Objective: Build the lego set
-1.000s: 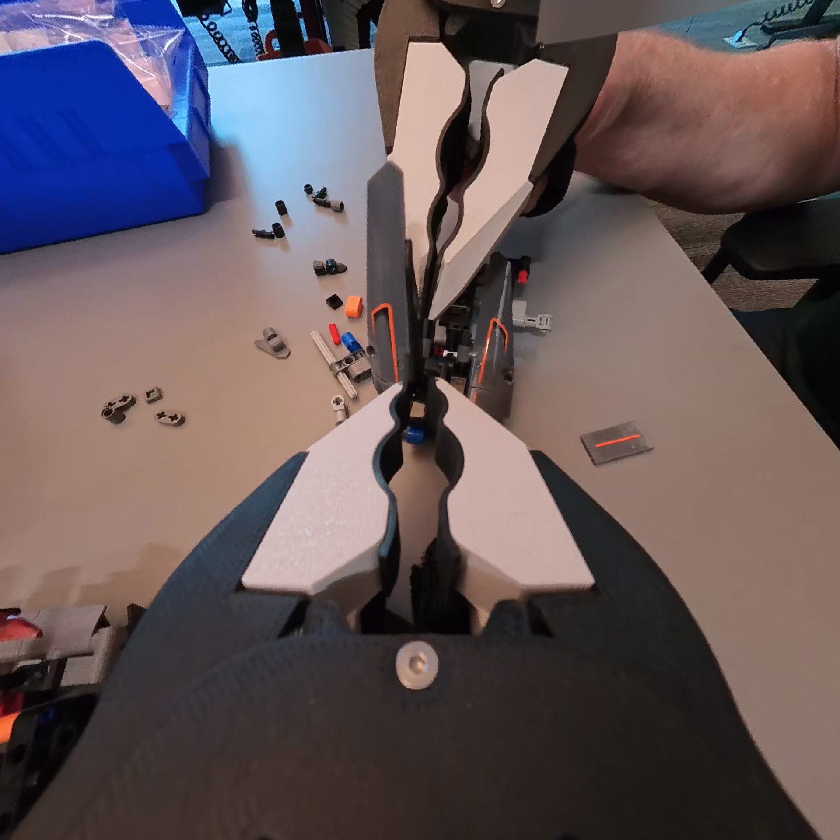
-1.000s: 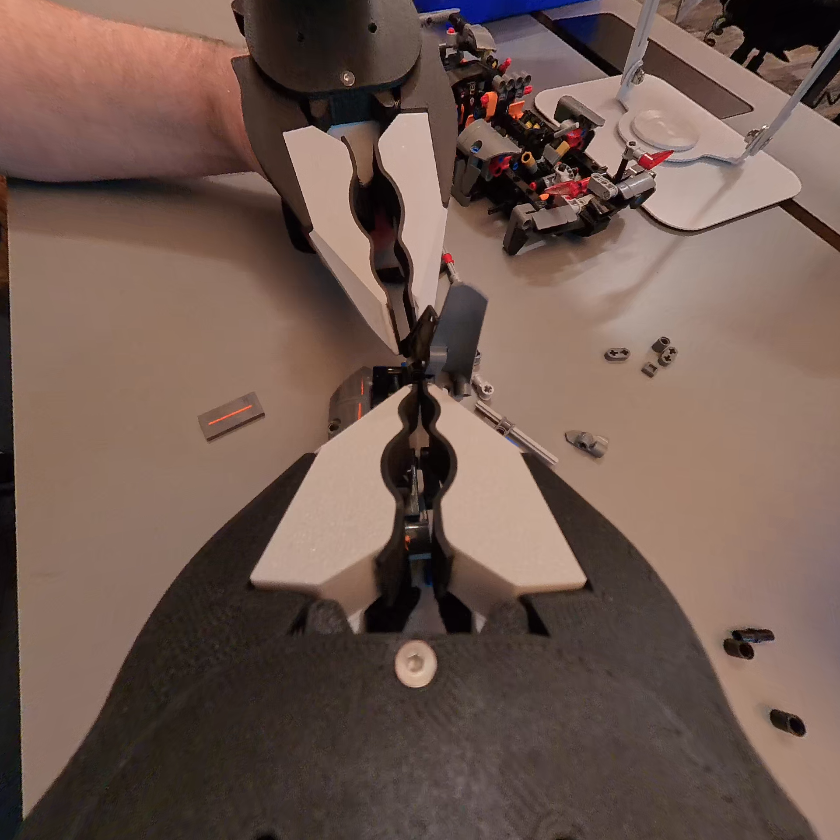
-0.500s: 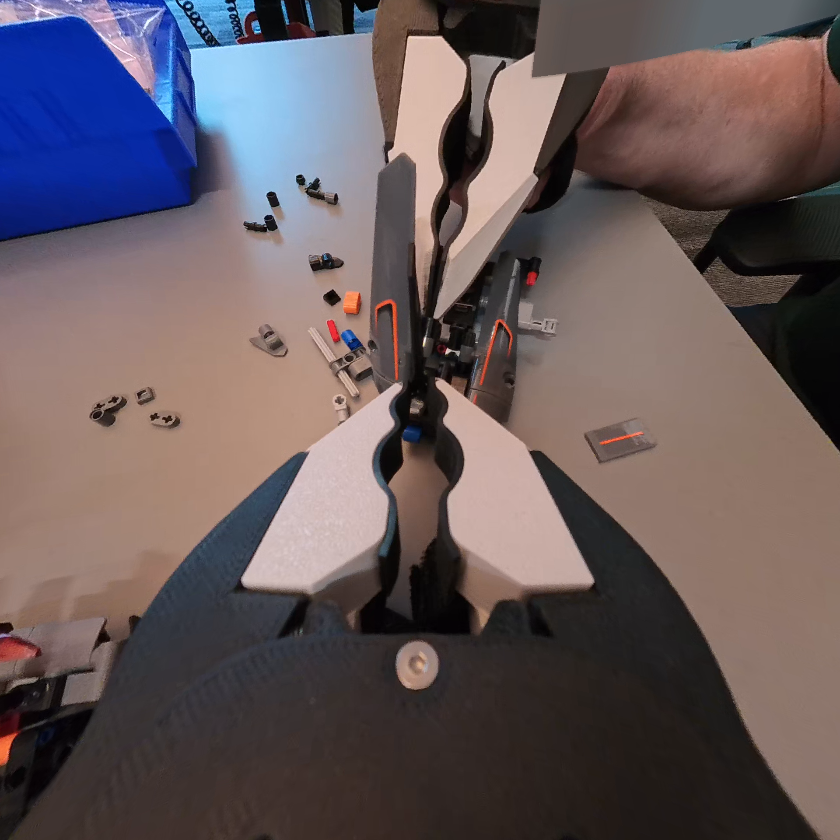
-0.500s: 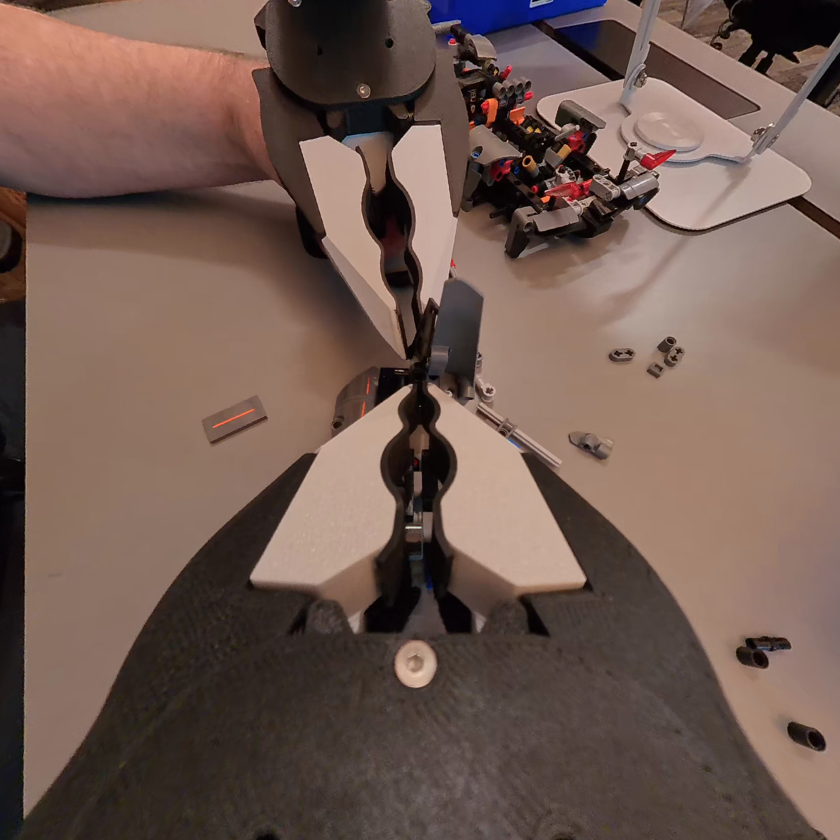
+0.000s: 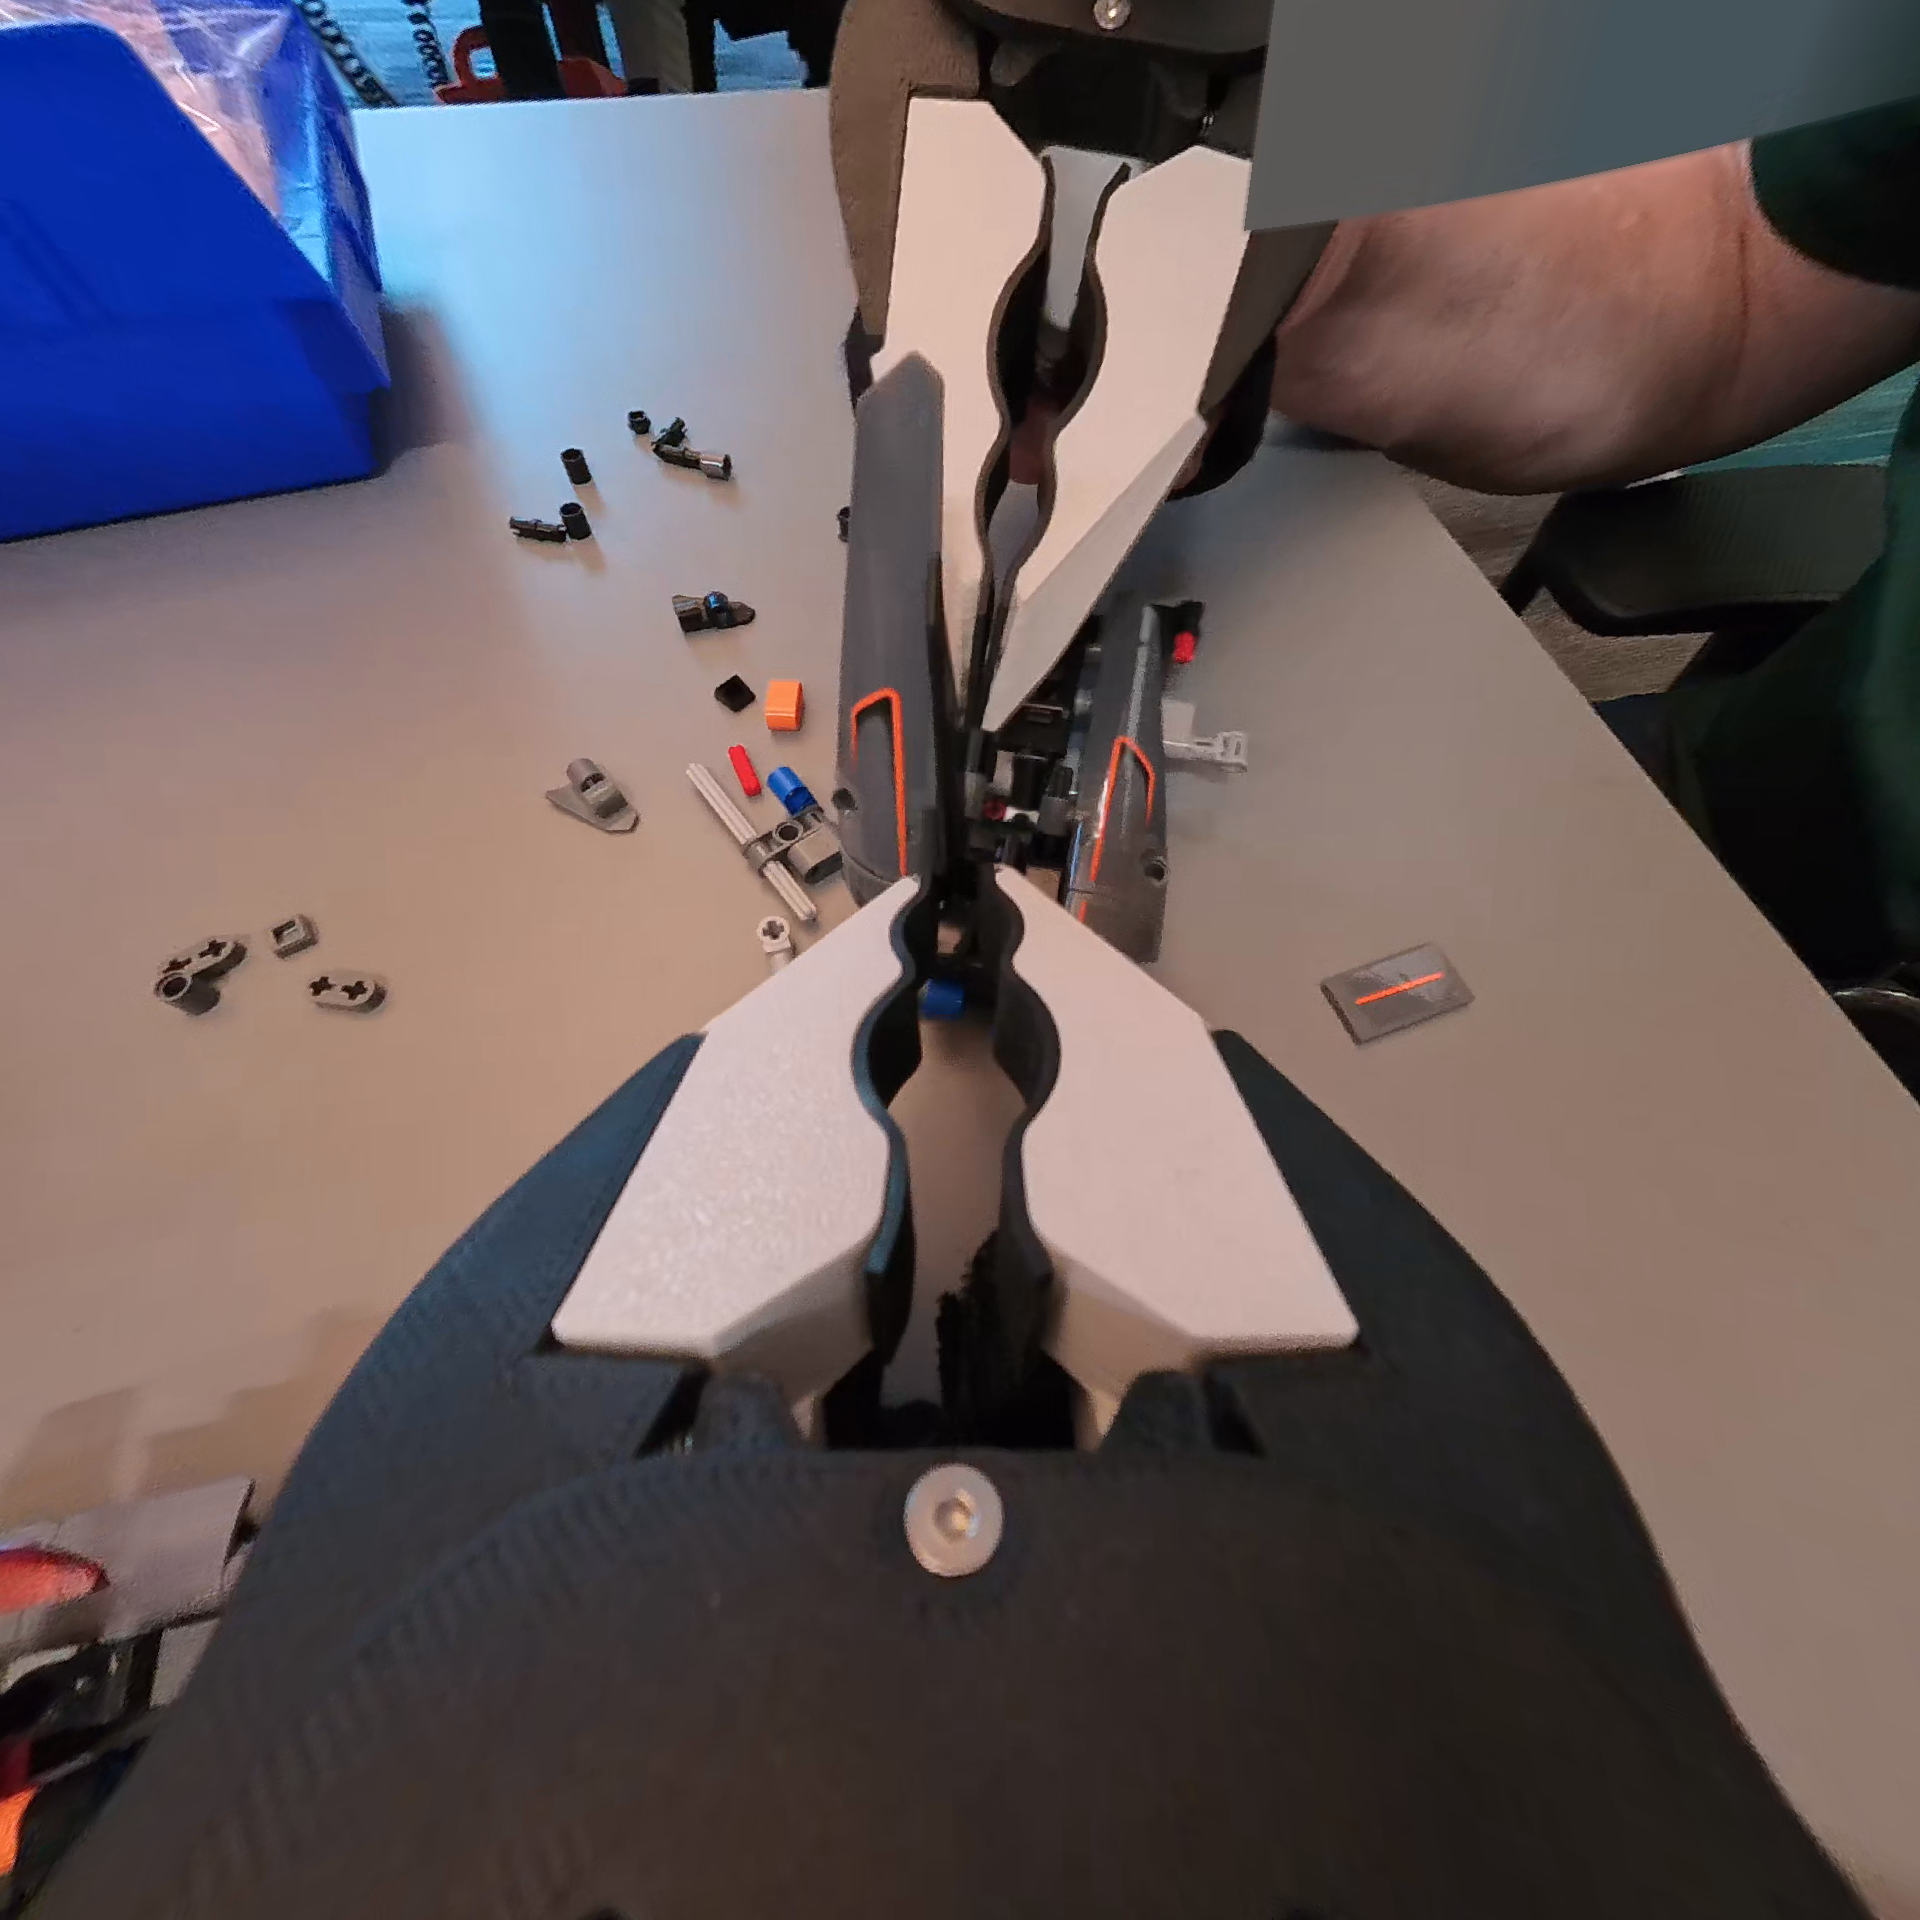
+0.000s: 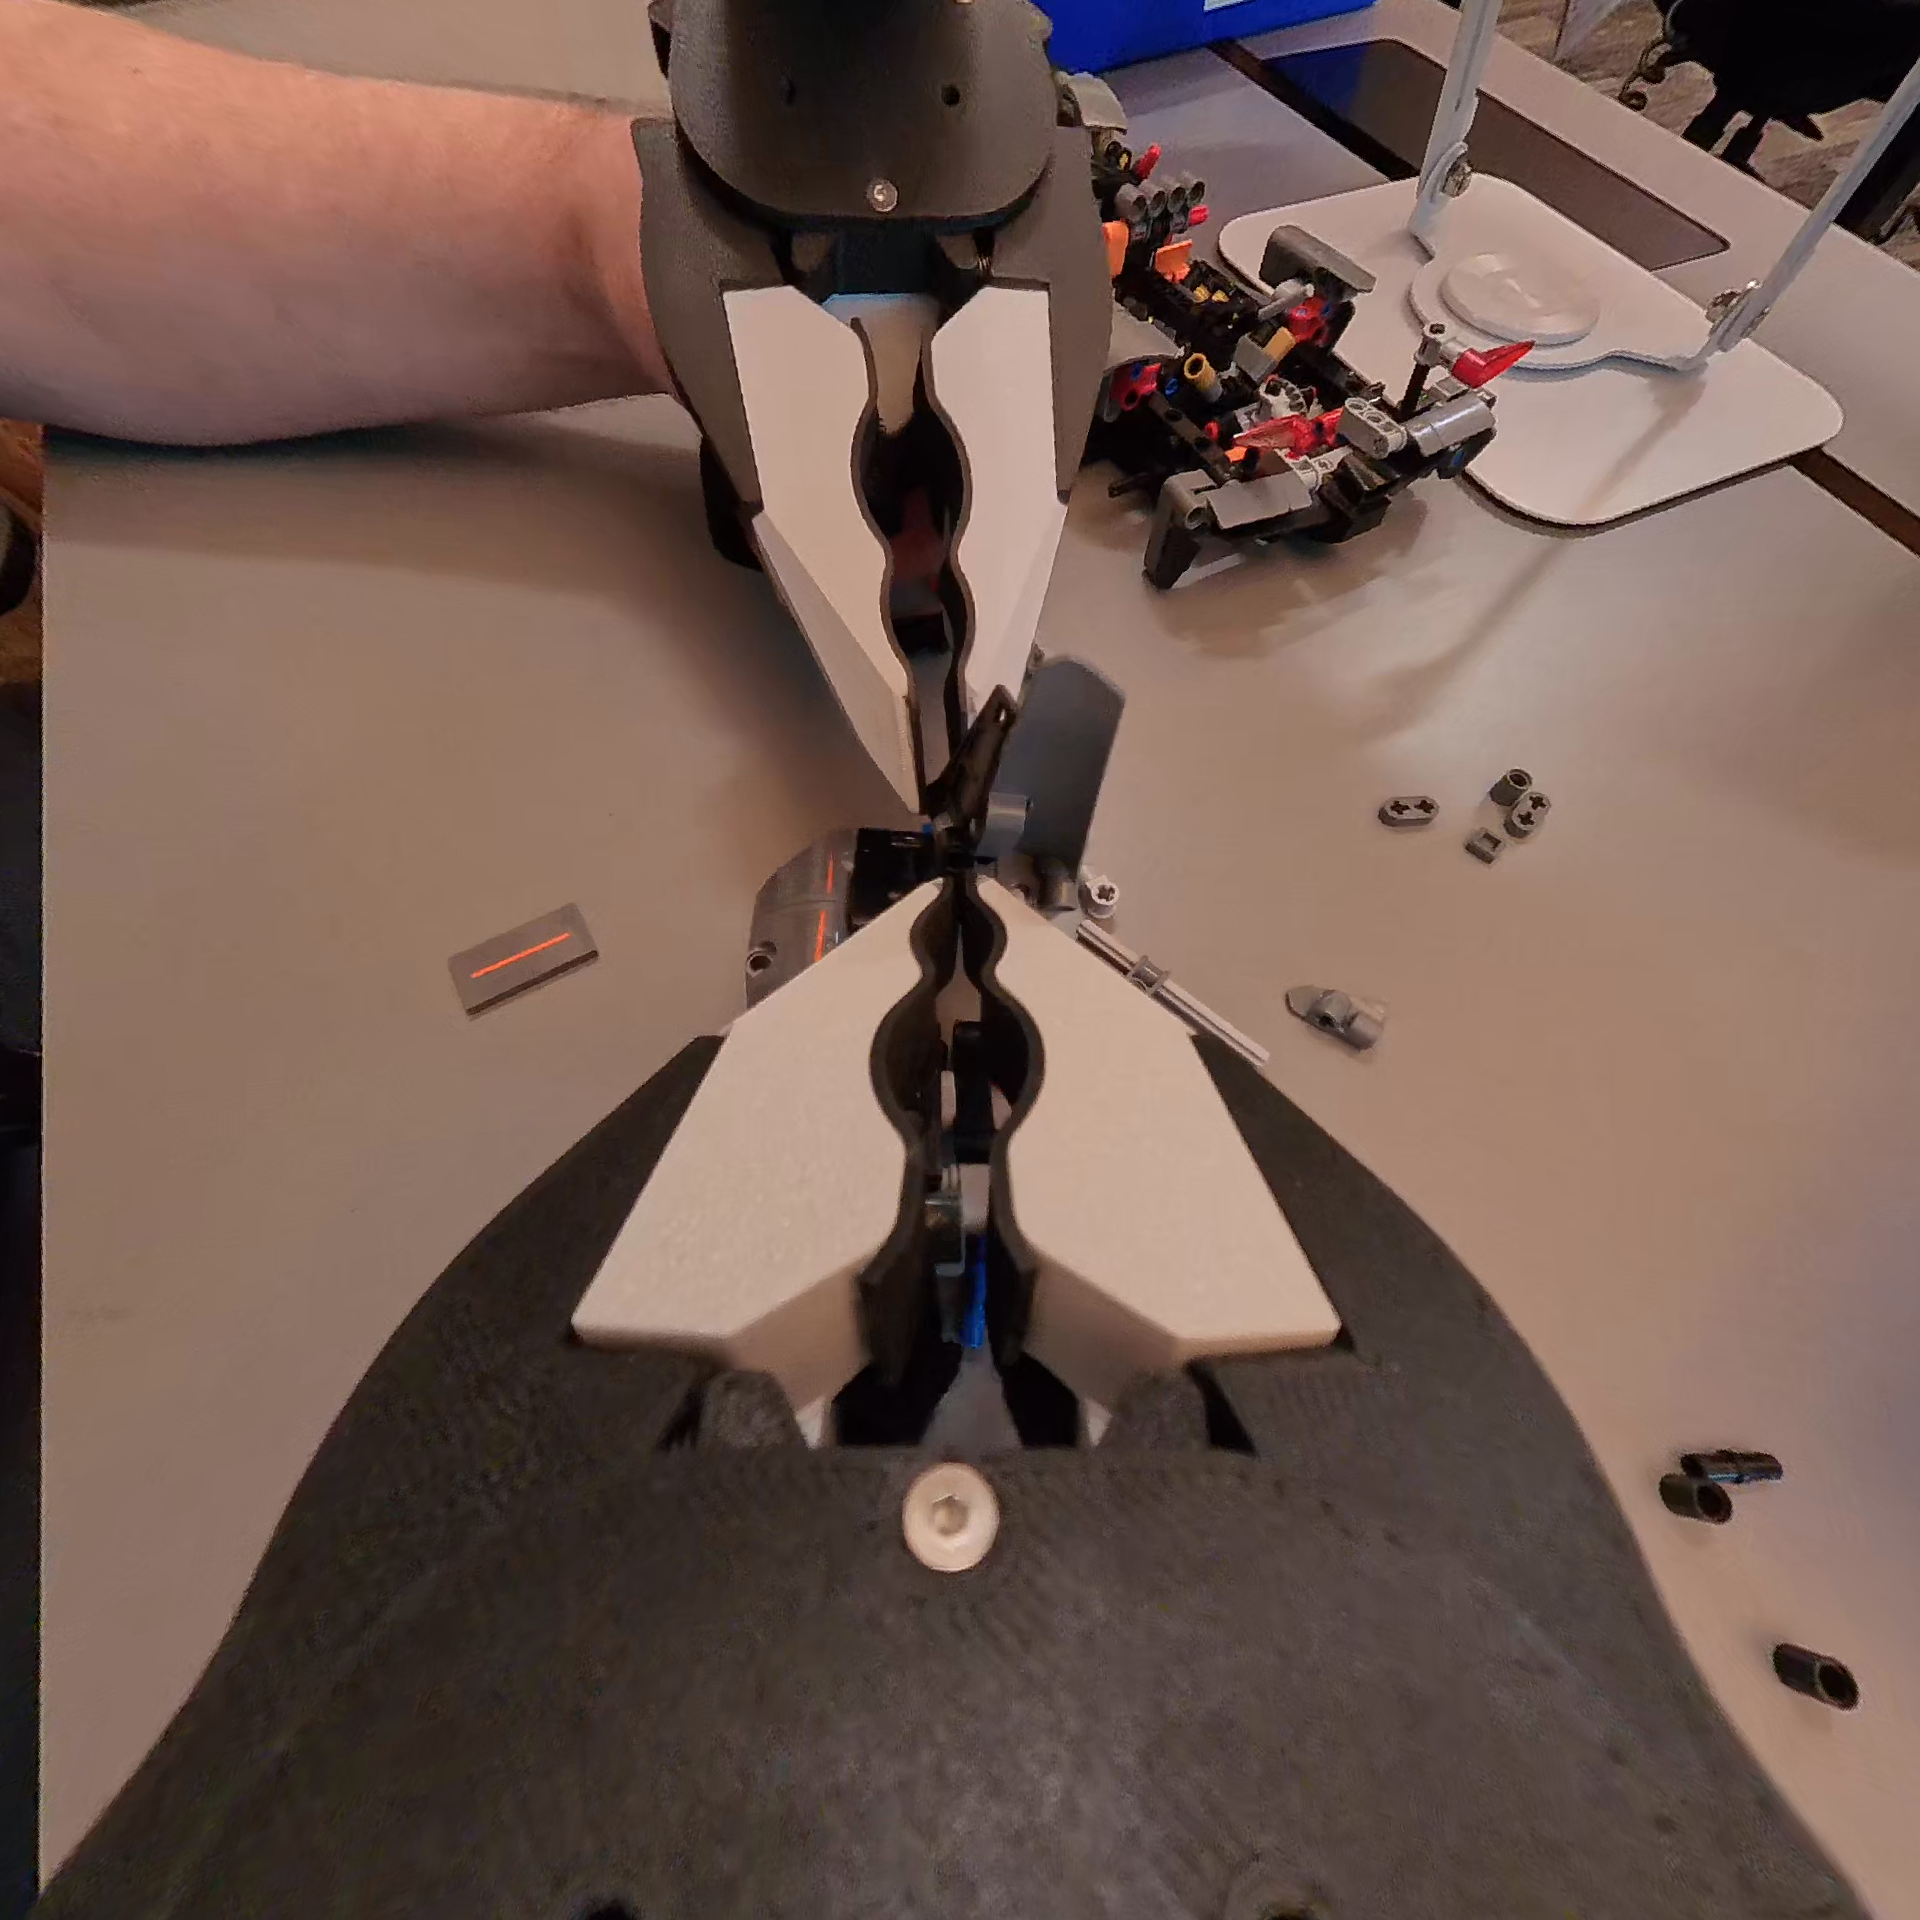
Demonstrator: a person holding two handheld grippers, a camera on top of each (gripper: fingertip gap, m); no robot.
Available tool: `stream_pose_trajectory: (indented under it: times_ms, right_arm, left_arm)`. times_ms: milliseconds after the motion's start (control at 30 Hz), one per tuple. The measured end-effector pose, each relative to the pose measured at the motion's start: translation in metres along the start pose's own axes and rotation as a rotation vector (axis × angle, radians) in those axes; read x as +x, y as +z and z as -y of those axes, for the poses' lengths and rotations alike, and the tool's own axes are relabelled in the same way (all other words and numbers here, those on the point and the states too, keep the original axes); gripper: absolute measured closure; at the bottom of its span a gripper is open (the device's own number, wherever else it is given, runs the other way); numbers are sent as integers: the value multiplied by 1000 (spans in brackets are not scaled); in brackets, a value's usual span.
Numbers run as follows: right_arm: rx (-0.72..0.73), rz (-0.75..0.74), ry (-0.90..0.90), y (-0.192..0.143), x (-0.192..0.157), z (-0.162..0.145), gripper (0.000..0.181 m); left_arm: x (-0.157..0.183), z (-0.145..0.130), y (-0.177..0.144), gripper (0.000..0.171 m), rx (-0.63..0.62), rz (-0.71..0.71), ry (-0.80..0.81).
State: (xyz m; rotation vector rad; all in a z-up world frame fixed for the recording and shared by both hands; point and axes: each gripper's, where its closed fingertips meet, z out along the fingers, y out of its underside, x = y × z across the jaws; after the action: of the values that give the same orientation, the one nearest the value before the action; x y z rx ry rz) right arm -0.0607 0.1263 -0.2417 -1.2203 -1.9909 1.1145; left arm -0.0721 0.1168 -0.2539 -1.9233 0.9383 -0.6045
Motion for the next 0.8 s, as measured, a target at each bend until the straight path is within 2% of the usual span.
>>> stream_pose_trajectory:
  times_ms: [467,800]
  right_arm:
    - [-3,29,-3,0,2,0,181]
    - [18,42,4,1,2,0,180]
  left_arm:
    - [3,2,-1,167,13,-73,-45]
    - [3,1,-1,167,10,-76,-58]
